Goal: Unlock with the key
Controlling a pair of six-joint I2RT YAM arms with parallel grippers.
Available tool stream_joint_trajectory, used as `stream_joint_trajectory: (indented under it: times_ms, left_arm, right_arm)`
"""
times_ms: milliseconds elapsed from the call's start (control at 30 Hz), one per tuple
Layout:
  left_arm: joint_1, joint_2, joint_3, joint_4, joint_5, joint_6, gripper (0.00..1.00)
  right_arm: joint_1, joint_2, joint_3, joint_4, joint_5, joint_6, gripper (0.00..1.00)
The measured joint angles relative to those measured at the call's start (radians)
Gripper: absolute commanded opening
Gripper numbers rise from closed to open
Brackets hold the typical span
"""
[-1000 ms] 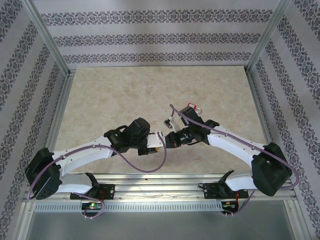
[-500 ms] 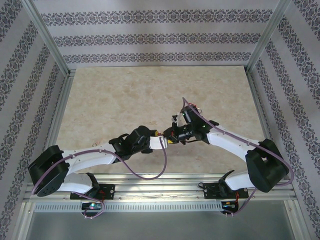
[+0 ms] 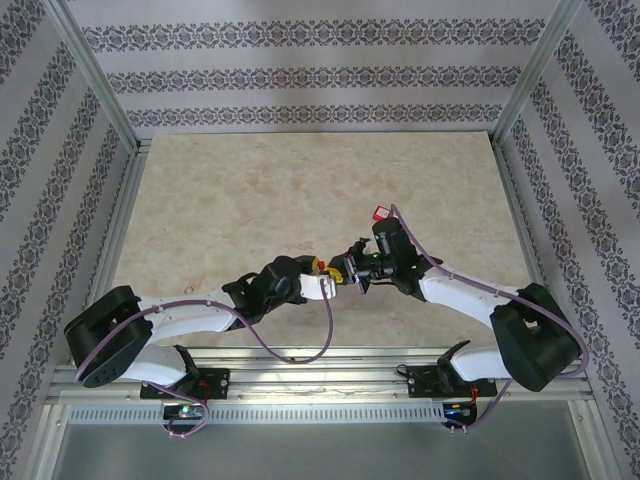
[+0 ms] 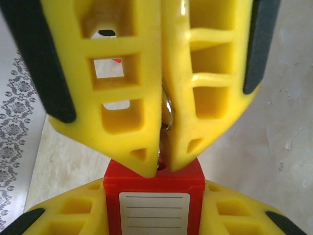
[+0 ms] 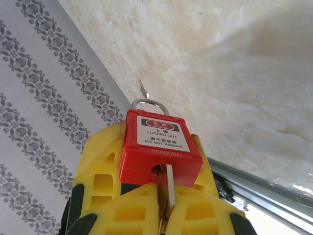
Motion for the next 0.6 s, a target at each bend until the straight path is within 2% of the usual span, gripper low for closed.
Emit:
stream_joint_trajectory:
  times_ms: [67, 167, 333, 467, 600]
  left_arm:
    - [0.0, 0.0, 0.0, 0.007, 0.0, -0.005, 0.0]
    - [0.0, -0.002, 0.01, 0.002, 0.024, -0.023, 0.0]
    - [-0.006, -0.027, 0.065, -0.058, 0.142, -0.073, 0.0]
    - [-0.018, -0.048, 0.102, -0.098, 0.253, -0.099, 0.0]
    - [-0.02, -0.062, 0.119, -0.141, 0.309, -0.11, 0.0]
  right_arm:
    - [-0.006, -0.011, -0.001, -0.004, 0.003, 0.003, 0.01]
    - [-0.02, -0.042, -0.001, -0.053, 0.002, -0.032, 0.1]
    - [-0.082, -0.142, 0.011, -0.173, 0.003, -0.138, 0.36]
    - [-0.151, -0.204, 0.021, -0.199, 0.01, -0.222, 0.5]
    - [-0.196, -0.239, 0.023, -0.235, -0.004, -0.292, 0.58]
